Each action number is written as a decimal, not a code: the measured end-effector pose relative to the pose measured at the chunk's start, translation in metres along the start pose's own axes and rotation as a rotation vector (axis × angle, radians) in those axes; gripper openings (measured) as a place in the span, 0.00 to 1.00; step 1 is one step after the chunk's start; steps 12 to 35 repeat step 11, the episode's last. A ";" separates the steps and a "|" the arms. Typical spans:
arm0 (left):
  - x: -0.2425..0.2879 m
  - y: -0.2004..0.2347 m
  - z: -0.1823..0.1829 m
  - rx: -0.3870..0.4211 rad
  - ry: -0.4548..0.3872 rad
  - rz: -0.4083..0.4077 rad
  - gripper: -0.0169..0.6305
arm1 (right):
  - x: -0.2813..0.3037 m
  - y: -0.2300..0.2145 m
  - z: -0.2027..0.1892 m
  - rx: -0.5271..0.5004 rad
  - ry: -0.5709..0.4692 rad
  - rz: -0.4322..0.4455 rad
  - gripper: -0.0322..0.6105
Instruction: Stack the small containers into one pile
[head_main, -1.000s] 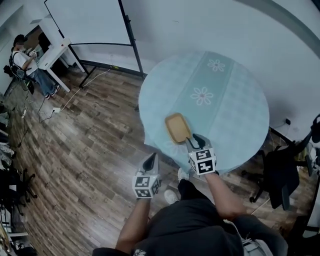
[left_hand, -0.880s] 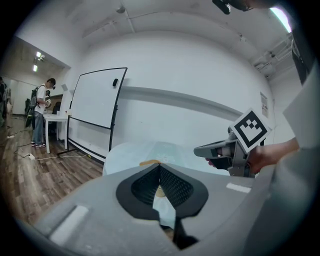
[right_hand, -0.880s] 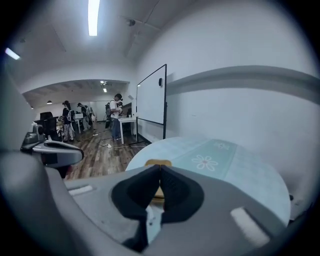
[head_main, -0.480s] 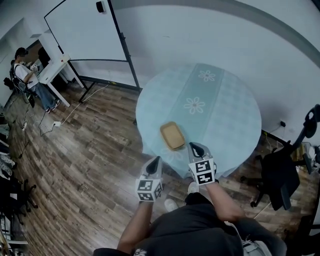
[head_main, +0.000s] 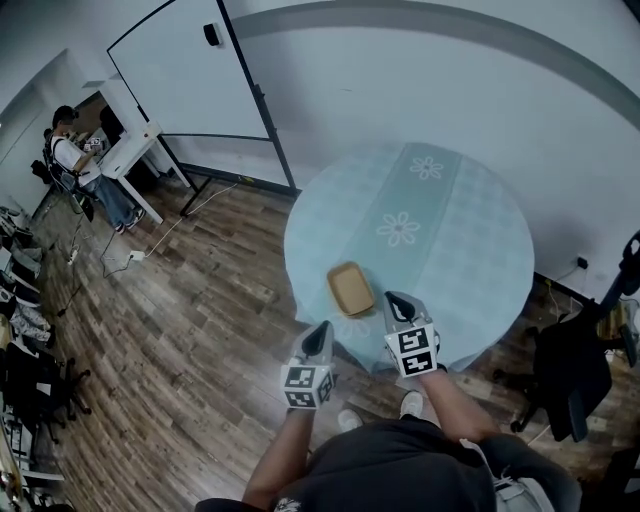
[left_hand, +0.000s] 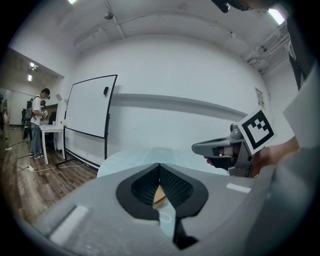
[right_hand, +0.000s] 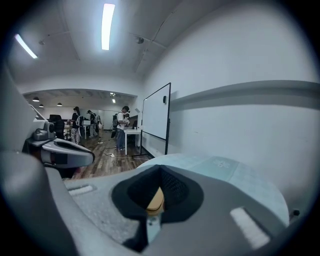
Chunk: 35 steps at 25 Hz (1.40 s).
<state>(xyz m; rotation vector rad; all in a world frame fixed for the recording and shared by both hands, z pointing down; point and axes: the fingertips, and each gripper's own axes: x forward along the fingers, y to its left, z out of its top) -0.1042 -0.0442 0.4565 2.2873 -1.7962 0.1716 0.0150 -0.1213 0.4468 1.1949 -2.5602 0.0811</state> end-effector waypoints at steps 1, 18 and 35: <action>0.003 -0.002 0.002 0.000 -0.004 0.010 0.02 | 0.001 -0.005 0.001 -0.001 -0.005 0.004 0.05; 0.012 -0.005 0.005 0.003 -0.009 0.050 0.02 | 0.009 -0.015 0.009 0.009 -0.045 0.031 0.05; 0.012 -0.005 0.005 0.003 -0.009 0.050 0.02 | 0.009 -0.015 0.009 0.009 -0.045 0.031 0.05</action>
